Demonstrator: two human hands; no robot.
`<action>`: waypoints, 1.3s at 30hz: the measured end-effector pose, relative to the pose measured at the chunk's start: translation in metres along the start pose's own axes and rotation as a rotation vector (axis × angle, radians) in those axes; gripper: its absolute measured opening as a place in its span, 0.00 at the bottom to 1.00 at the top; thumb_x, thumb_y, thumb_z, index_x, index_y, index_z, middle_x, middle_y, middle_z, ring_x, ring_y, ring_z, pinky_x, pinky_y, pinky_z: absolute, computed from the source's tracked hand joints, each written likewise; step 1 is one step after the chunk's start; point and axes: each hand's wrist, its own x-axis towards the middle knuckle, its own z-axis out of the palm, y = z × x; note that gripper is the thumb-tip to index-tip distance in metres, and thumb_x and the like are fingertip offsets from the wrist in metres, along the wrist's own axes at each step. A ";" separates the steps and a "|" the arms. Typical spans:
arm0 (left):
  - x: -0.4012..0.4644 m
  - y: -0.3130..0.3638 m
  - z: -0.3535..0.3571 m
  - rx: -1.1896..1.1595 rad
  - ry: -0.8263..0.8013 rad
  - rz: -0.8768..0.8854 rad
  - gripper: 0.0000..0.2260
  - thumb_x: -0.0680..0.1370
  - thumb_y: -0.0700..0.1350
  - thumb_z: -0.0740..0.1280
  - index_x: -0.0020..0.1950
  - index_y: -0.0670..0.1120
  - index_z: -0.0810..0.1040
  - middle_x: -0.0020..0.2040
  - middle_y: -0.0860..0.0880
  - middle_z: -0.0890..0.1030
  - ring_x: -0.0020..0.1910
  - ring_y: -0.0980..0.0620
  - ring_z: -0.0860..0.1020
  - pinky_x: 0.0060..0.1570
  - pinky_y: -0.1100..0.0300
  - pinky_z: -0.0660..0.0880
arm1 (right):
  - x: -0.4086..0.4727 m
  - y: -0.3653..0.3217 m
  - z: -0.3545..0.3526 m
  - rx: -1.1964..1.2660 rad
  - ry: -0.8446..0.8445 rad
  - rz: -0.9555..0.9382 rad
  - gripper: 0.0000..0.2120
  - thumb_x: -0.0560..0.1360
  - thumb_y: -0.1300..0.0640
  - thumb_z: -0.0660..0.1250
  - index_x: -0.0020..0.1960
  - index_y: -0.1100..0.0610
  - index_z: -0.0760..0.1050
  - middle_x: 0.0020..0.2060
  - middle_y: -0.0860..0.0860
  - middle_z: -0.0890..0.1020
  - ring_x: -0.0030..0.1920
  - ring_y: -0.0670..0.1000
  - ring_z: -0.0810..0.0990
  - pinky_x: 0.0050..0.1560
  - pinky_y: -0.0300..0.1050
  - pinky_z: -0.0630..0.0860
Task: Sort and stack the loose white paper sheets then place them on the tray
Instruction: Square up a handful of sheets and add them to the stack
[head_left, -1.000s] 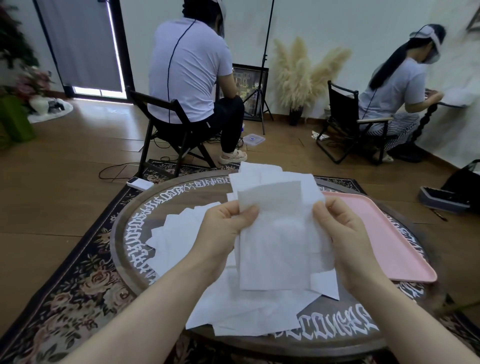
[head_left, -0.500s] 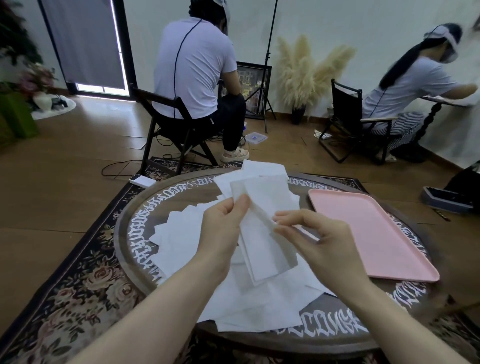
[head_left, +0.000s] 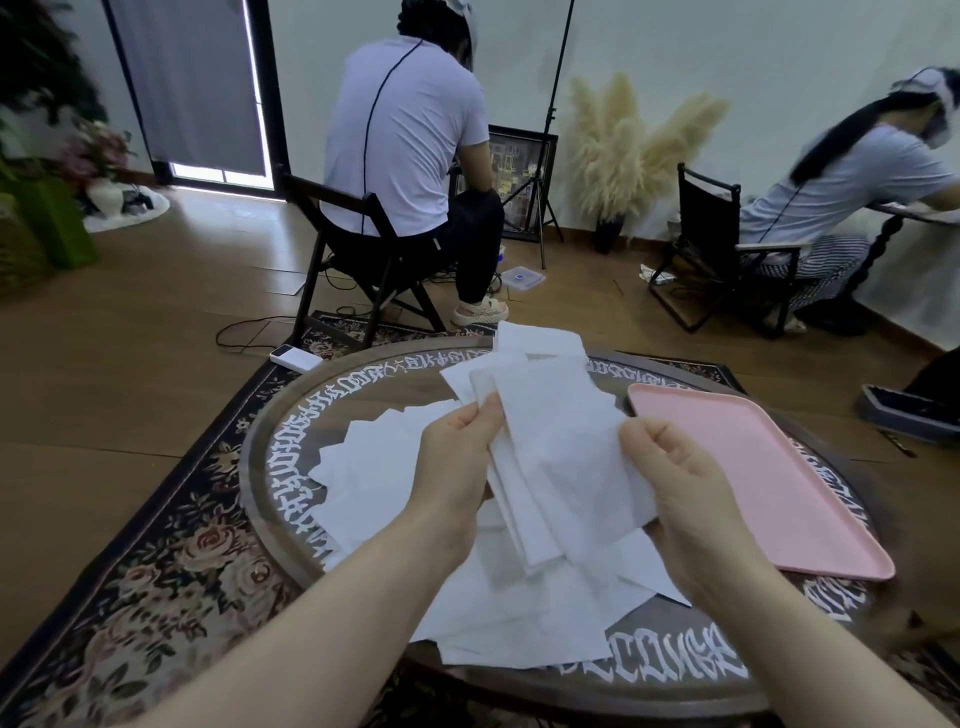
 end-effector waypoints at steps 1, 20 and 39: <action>0.000 0.000 0.000 0.007 -0.006 0.009 0.11 0.81 0.48 0.65 0.44 0.47 0.84 0.41 0.50 0.86 0.37 0.53 0.82 0.39 0.58 0.77 | 0.001 0.001 -0.001 -0.030 -0.009 0.014 0.04 0.78 0.55 0.66 0.47 0.55 0.76 0.39 0.50 0.83 0.34 0.46 0.81 0.30 0.39 0.74; -0.005 -0.008 0.007 0.150 -0.231 -0.022 0.15 0.83 0.45 0.61 0.58 0.38 0.81 0.55 0.37 0.83 0.51 0.41 0.81 0.54 0.47 0.75 | 0.003 -0.006 -0.016 -0.163 -0.191 -0.111 0.15 0.66 0.50 0.75 0.48 0.58 0.85 0.46 0.55 0.87 0.46 0.55 0.86 0.38 0.40 0.81; -0.005 -0.011 0.007 0.143 -0.336 -0.047 0.15 0.80 0.49 0.61 0.52 0.43 0.85 0.49 0.44 0.85 0.50 0.45 0.81 0.51 0.47 0.76 | 0.006 -0.009 -0.007 -0.308 0.020 -0.284 0.07 0.75 0.55 0.71 0.43 0.58 0.80 0.43 0.56 0.85 0.42 0.55 0.83 0.44 0.53 0.79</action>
